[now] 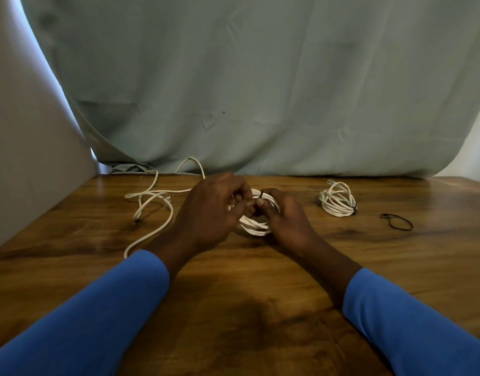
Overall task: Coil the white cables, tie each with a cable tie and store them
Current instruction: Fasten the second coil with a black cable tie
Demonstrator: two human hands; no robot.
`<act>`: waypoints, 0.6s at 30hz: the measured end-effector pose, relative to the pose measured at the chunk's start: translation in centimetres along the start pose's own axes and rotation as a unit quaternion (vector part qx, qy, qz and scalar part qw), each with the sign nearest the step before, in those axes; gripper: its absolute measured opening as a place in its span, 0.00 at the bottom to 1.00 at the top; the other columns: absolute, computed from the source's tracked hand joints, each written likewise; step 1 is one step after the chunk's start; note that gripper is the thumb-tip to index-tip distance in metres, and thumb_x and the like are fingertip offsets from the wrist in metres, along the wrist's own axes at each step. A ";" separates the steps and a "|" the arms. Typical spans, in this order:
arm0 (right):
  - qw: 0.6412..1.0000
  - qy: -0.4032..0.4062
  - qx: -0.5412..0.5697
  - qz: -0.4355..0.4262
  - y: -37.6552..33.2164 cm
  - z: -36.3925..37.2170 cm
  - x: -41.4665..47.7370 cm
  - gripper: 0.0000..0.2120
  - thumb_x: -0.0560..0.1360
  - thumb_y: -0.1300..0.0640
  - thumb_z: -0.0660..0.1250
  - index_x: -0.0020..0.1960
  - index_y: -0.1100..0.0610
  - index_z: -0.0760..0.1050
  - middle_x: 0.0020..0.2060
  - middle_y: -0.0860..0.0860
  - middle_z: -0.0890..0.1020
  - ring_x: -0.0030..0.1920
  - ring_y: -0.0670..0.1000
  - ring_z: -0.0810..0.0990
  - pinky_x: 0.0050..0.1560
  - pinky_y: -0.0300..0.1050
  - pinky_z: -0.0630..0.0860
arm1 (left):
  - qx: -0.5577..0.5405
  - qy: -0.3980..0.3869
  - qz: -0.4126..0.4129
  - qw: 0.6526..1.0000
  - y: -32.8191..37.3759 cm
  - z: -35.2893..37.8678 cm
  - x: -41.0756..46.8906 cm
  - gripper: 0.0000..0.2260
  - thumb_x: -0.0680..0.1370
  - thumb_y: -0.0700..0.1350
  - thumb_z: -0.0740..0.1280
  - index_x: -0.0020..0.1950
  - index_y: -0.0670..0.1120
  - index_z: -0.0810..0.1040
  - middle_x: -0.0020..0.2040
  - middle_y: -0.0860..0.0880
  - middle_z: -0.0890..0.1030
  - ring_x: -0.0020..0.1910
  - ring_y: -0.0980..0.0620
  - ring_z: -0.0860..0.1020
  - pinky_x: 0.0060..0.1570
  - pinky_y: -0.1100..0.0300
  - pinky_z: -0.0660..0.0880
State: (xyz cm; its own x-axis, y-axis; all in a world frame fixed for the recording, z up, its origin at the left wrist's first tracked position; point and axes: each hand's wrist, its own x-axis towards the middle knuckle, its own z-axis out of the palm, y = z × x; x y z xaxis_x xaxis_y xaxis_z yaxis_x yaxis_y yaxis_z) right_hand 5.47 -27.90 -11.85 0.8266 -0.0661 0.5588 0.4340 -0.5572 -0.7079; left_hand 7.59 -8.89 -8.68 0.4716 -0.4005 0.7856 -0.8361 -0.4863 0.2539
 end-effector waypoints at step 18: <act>0.982 0.076 0.148 0.090 0.4 1.1 -0.1 0.05 0.78 0.62 0.73 0.52 0.57 0.86 0.43 0.52 0.89 0.46 0.55 0.89 0.49 0.55 0.86 | 0.116 -0.058 -0.168 0.977 1.6 3.7 -0.9 0.12 0.78 0.56 0.71 0.39 0.52 0.84 0.37 0.54 0.81 0.38 0.56 0.77 0.36 0.60 0.67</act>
State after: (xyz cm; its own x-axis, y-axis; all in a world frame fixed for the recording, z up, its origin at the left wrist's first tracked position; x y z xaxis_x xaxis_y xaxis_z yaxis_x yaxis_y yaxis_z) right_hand 5.98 -27.23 -12.69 0.8464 -0.2769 0.4548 0.3888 -0.2621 -0.8832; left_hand 6.83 -12.16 -11.07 0.7490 -0.2670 0.6064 -0.5488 -0.7629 0.3418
